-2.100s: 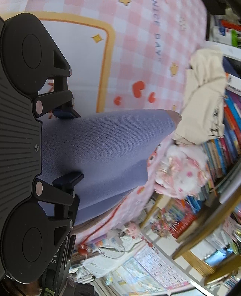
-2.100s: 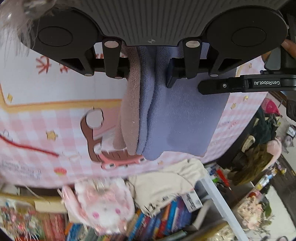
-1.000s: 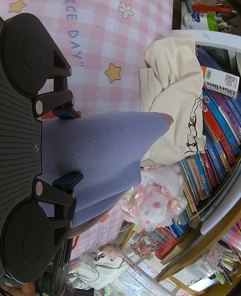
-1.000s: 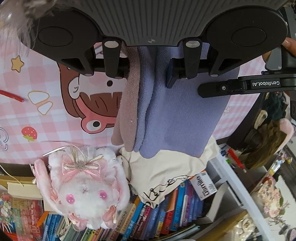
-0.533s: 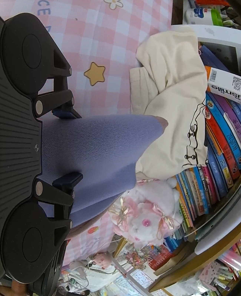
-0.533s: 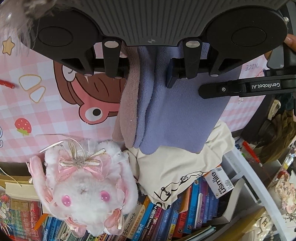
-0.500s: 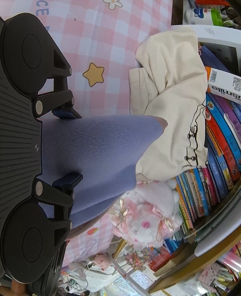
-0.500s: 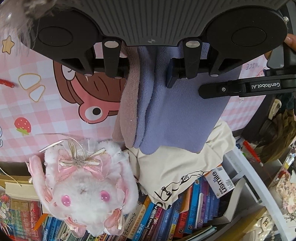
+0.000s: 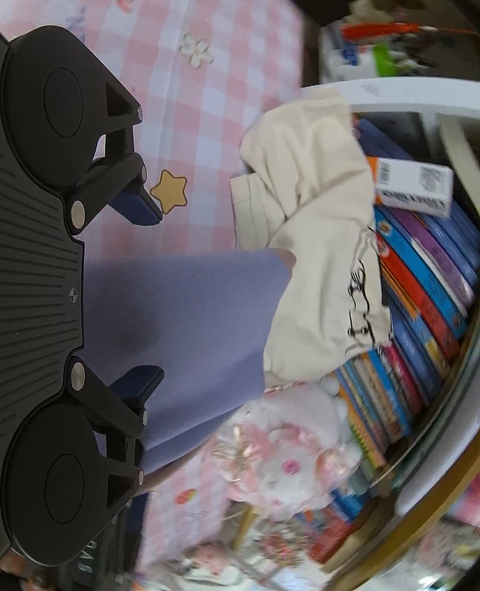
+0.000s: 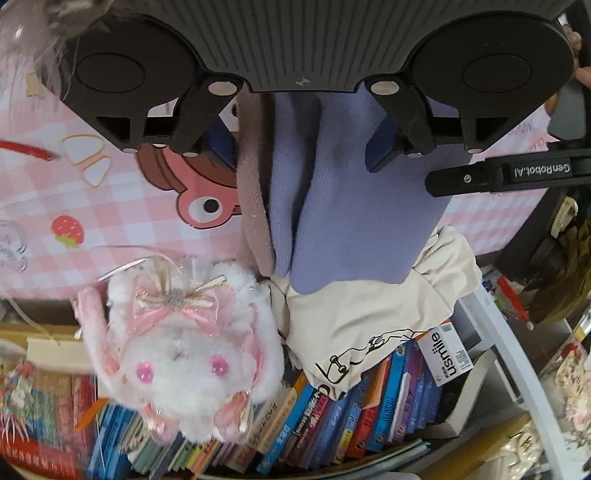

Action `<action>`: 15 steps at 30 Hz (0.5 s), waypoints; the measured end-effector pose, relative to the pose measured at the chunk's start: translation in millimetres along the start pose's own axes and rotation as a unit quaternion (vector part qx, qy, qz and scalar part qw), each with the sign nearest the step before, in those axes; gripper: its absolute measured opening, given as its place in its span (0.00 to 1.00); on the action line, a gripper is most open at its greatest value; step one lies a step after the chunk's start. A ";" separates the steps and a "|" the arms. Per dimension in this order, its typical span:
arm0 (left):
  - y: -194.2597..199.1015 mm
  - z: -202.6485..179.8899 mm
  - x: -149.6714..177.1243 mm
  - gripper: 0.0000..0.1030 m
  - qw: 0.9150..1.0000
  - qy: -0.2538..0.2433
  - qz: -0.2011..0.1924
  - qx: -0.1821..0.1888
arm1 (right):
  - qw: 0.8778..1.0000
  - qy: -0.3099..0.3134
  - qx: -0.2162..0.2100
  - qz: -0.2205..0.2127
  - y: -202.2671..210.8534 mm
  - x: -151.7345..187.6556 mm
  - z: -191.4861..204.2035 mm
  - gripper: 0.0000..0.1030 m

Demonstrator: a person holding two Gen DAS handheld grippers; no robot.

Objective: Fold clothes
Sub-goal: 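Lower the folded sweater onto the bed and open both grippers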

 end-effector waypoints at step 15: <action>82.7 -39.7 78.7 0.97 0.995 0.002 -0.068 -0.071 | 0.998 0.053 0.030 0.001 71.7 58.8 15.6 0.86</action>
Point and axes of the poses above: each gripper's, at about its wrist camera, not at the fingertips, and y roughly against the way its jaws point, z to its left, x to its underside, the point moved 1 cm from there along -y, roughly the way its jaws point, and after that the axes turned 11 degrees about -x, right-handed, at the moved point
